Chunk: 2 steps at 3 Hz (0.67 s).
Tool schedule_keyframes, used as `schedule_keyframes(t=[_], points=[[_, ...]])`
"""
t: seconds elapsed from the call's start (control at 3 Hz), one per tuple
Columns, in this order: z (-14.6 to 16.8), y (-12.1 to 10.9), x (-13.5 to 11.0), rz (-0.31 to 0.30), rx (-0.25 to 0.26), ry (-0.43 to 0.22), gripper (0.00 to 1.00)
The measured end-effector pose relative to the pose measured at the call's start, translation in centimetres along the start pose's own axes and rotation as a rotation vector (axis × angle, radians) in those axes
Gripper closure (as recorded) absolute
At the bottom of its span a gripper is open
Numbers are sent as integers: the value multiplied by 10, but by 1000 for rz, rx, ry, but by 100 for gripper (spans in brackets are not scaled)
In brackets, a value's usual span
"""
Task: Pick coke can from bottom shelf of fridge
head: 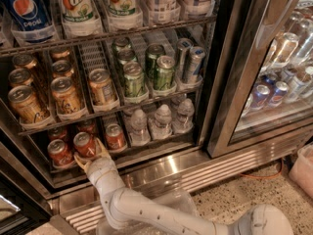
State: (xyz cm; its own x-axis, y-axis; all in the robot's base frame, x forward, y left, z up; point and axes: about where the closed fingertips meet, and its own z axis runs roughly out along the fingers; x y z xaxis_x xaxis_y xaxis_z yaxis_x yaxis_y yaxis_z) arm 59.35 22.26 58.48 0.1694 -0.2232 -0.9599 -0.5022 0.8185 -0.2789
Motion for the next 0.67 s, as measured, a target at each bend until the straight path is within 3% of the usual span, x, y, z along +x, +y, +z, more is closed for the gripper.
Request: schedule_keyframes(t=[0.67], points=[[3,-11,-7,-15,20,-18,93]])
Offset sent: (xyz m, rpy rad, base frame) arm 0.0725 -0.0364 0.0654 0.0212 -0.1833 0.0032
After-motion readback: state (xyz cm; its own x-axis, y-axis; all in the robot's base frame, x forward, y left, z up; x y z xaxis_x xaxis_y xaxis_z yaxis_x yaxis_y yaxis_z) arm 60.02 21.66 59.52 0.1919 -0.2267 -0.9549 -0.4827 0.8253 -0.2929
